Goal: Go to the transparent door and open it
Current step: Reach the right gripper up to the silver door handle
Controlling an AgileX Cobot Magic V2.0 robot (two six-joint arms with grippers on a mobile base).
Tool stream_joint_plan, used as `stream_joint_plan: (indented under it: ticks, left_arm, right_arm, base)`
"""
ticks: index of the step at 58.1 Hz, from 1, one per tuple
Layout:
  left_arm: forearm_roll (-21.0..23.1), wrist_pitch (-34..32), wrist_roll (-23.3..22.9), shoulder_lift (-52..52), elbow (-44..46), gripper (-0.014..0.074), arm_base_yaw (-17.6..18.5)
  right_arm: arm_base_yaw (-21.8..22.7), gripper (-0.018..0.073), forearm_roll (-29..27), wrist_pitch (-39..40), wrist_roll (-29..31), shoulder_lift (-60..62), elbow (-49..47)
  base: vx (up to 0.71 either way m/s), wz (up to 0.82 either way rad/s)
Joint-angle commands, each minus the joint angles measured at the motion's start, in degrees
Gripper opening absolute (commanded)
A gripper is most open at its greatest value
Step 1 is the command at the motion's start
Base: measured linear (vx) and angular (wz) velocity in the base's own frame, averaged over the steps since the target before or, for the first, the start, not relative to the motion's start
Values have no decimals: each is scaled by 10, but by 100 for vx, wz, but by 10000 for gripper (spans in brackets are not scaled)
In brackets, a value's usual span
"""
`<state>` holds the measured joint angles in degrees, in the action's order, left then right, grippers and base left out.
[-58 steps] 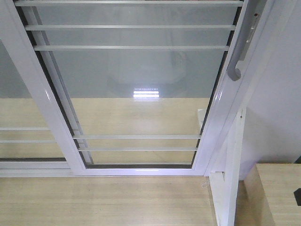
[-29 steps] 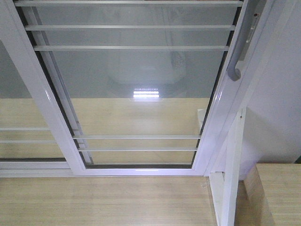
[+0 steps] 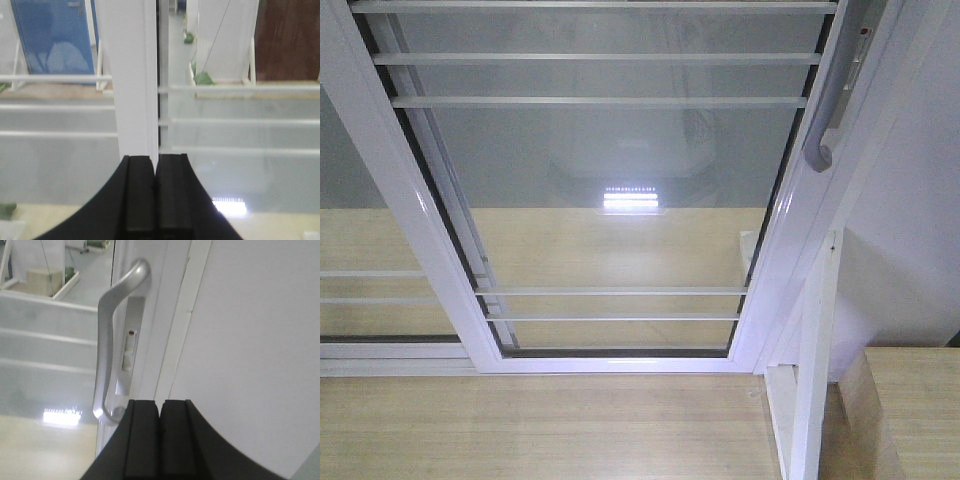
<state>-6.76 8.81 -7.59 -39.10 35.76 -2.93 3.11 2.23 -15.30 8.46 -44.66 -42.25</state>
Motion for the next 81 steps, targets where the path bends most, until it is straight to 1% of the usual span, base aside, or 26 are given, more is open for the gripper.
stream_joint_plan:
  ticks: [1,7,13,16,20,23,30,35,42,46,52,58,61,81]
  left_arm:
    - [4,-45,-5,-18,19,48,2]
    - [3,-45,-5,-23,19,101,2]
    - [3,-43,0,-23,19,175,2]
    - [3,-41,0,-23,19,213,2]
    - [3,-38,0,-23,19,259,2]
    - [3,-34,-1,-23,19,293,2]
    - [3,-17,-1,-23,19,335,2]
    - [3,-1,0,-23,19,342,2]
    - [3,20,0,-23,19,342,2]
    - [3,25,0,-23,19,342,2]
    - [3,26,0,-23,19,342,2]
    - [3,26,0,-23,19,342,2]
    - [3,26,0,-23,19,342,2]
    - [3,24,0,-23,19,342,2]
  right_arm:
    - [1,88,-11,44,3,-22,-19]
    - [1,185,-33,45,3,-41,-19]
    - [1,293,-56,44,3,-56,-19]
    - [1,338,-78,46,-2,-66,-19]
    - [1,369,-116,44,-13,-81,-19]
    - [1,377,-129,44,-4,-97,-19]
    - [1,377,-129,48,42,-144,-21]
    - [1,377,-129,84,57,-174,-21]
    - [-2,376,-129,135,57,-214,-21]
    - [-17,376,-126,134,62,-241,-31]
    - [-50,376,-126,140,87,-286,-56]
    - [-57,376,-129,198,81,-332,-88]
    - [-57,376,-129,210,75,-351,-106]
    - [-57,376,-128,212,65,-471,-242]
  base:
    - [0,0]
    - [0,0]
    - [0,0]
    - [0,0]
    - [0,0]
    - [0,0]
    - [0,0]
    - [0,0]
    - [0,0]
    - [0,0]
    - [0,0]
    - [0,0]
    - [0,0]
    - [0,0]
